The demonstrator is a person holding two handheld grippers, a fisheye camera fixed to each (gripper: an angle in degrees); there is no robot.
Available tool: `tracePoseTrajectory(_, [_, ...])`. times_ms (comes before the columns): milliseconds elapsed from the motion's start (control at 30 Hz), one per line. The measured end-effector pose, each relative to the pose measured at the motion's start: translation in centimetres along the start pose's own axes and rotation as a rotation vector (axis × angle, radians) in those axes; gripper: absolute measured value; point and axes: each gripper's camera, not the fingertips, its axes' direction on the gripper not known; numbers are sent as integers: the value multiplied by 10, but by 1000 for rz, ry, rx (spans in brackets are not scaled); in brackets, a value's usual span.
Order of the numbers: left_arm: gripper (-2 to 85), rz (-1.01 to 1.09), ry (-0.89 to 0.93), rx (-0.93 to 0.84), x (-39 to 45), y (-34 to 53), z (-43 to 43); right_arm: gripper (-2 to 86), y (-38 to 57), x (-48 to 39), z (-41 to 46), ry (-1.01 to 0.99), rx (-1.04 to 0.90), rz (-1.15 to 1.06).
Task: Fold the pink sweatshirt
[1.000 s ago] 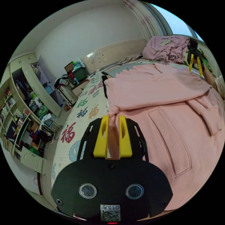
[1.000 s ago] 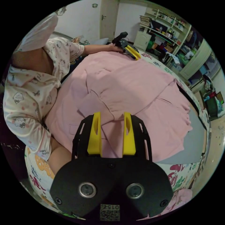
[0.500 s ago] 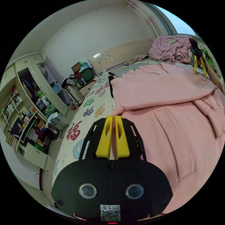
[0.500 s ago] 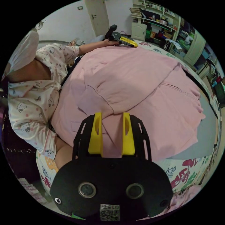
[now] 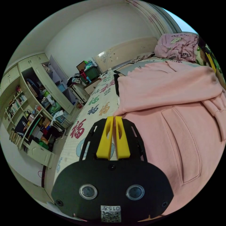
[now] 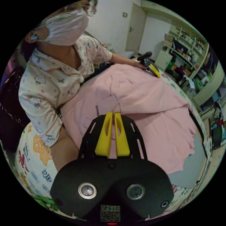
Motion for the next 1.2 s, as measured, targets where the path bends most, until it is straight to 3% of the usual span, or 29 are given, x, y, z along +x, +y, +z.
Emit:
tracePoseTrajectory(133, [3,4,-11,-10,5,-3,-2,0,5,17,41,-70,-193,137])
tracePoseTrajectory(300, [3,19,-28,-33,14,-8,-3,28,21,19,37,-107,-102,174])
tracePoseTrajectory(500, [4,33,-43,-52,23,-14,-3,59,-1,-54,-4,373,157,125])
tracePoseTrajectory(600, [4,40,-57,-52,28,-15,-5,84,-52,-78,26,204,116,-98])
tracePoseTrajectory(667, [4,44,-60,-52,30,-15,-6,103,-88,-92,70,12,-45,-258])
tracePoseTrajectory(767, [5,30,-36,-51,26,-16,-7,130,-115,-92,133,-102,-348,-247])
tracePoseTrajectory(833, [5,23,-24,-50,24,-16,-8,134,-119,-89,156,-134,-425,-223])
tracePoseTrajectory(1200, [5,30,-36,-49,26,-13,-10,112,-117,-114,141,3,-387,-174])
